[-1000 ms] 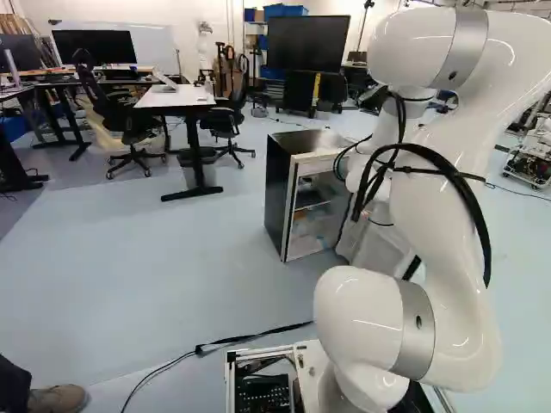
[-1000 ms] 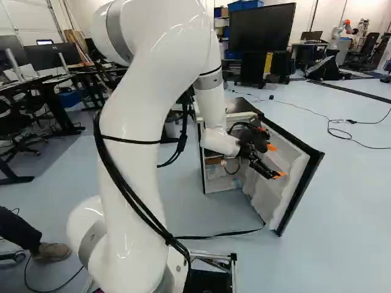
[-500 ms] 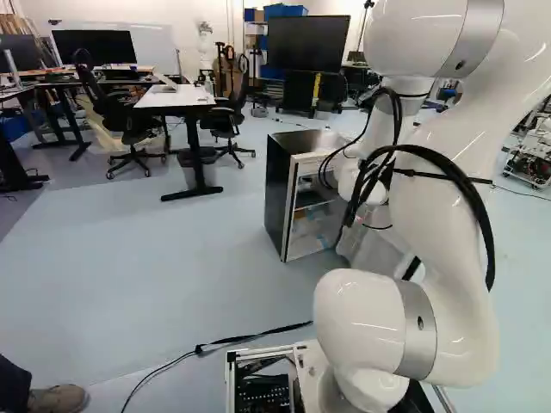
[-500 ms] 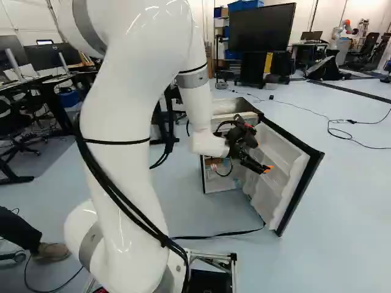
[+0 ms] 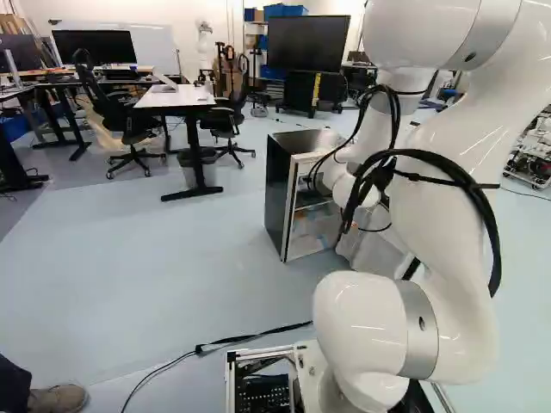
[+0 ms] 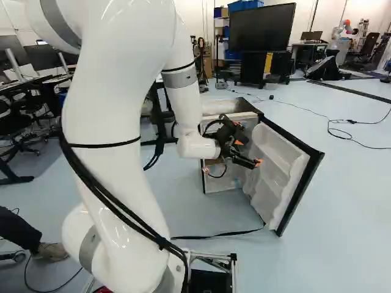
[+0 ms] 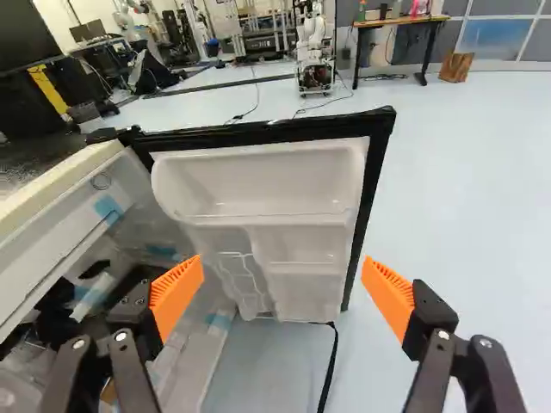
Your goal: Open the fridge door
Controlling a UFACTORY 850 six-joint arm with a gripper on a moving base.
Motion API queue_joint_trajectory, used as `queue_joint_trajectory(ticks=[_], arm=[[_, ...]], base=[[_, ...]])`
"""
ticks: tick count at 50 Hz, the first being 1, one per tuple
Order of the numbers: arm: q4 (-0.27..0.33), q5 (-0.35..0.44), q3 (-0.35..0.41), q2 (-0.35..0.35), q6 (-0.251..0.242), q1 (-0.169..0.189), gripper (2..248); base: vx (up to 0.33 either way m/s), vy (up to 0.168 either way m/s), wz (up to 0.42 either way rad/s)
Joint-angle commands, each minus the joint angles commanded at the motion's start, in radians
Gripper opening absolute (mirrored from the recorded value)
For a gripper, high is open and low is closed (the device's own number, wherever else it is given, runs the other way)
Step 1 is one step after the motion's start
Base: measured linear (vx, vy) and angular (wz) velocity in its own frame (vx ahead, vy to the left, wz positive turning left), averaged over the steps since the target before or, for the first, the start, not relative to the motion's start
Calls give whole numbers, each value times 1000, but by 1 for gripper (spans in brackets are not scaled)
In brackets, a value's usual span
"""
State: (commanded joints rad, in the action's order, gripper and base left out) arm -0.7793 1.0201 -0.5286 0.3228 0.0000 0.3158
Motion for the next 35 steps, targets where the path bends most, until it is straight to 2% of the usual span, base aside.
queue_joint_trajectory(ticks=[18, 35], arm=[[16, -3, 9, -12, 0, -6, 247], [65, -12, 37, -50, 0, -26, 247]], base=[[0, 0, 0], [0, 0, 0]])
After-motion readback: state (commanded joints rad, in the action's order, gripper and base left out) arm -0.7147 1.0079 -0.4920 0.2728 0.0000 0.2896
